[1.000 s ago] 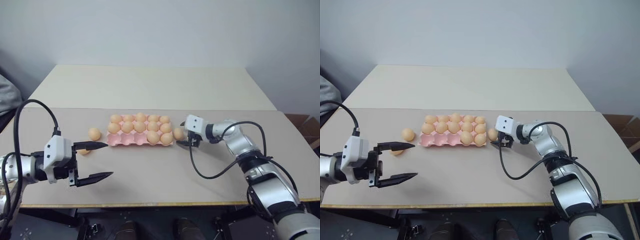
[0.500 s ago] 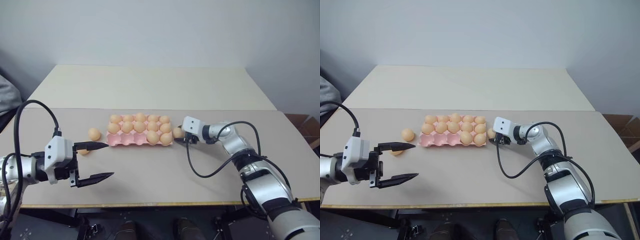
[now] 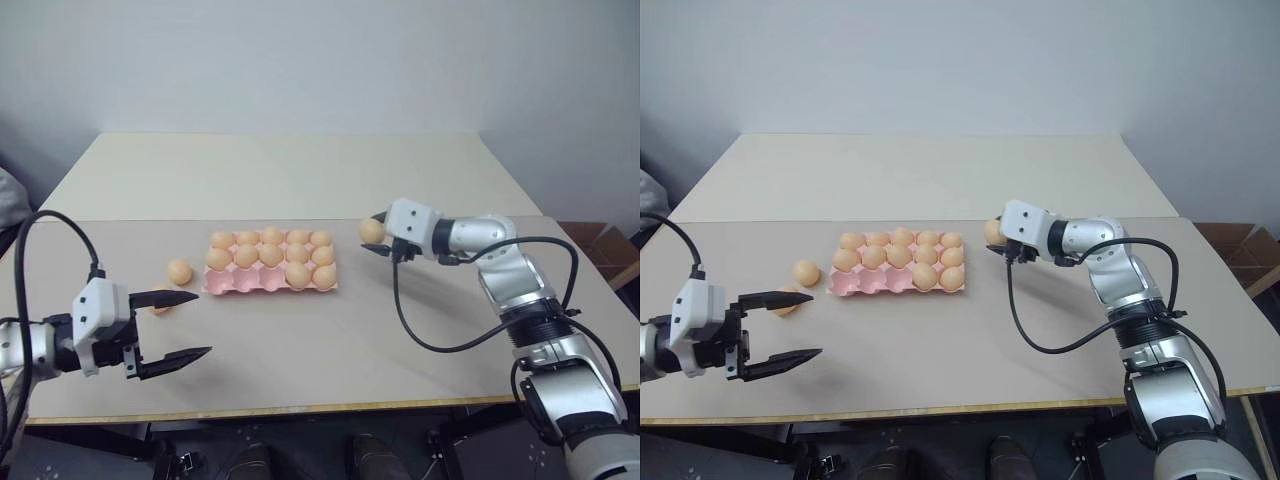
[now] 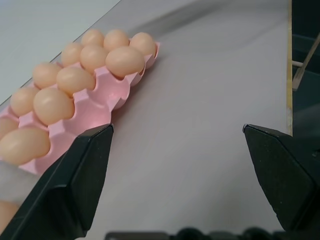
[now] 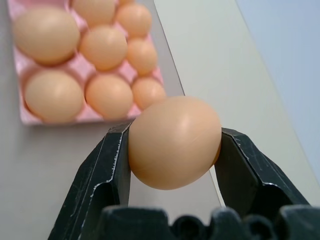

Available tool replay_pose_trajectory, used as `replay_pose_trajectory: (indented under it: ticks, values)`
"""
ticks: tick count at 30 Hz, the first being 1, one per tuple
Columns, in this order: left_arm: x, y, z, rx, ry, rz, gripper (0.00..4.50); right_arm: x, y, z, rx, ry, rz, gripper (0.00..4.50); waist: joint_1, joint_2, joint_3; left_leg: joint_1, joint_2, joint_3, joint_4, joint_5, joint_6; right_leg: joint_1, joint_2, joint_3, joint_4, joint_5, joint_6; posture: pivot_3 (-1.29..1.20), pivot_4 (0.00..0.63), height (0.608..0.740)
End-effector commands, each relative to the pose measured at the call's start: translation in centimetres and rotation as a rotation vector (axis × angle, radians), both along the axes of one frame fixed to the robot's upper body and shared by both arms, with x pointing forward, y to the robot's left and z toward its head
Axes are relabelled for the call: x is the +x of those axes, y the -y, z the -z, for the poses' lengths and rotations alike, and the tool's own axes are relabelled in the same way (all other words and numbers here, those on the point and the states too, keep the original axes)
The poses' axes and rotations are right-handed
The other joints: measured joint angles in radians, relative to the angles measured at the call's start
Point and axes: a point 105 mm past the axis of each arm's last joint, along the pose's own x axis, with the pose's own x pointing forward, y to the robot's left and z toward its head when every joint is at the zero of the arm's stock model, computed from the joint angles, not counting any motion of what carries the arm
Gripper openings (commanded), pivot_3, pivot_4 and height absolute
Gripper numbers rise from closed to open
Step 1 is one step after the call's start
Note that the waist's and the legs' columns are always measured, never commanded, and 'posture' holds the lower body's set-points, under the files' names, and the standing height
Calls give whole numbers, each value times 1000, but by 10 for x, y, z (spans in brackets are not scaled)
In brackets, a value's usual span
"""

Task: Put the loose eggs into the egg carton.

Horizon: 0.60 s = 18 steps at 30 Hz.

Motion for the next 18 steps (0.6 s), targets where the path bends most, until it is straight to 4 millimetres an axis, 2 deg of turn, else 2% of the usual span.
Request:
replay_pose_trajectory:
  ticks: [1,5,9,18]
  values:
    - [-1,-10,-10,33,51,-26,4500,-14,-37,-10,61,-22,-84,2278,0,0,0,0,0,0,0,0,0,0,0,0,0,0,0,0,150,740]
    - [-4,-15,-9,45,42,-53,4500,-19,-77,-4,110,-68,-130,2278,-1,0,0,-1,1,1,0,0,0,-1,0,0,0,3,-5,0,150,740]
    - [-10,-20,-9,43,34,-85,4500,-19,-104,7,122,-101,-144,2278,-1,1,0,-2,1,1,0,0,0,-2,-1,-1,-1,4,-7,0,150,740]
    - [-20,-26,-4,47,7,-130,4500,-22,-135,21,121,-137,-201,2278,0,1,1,-3,1,1,0,0,-1,-2,-2,-2,-1,4,-7,0,150,740]
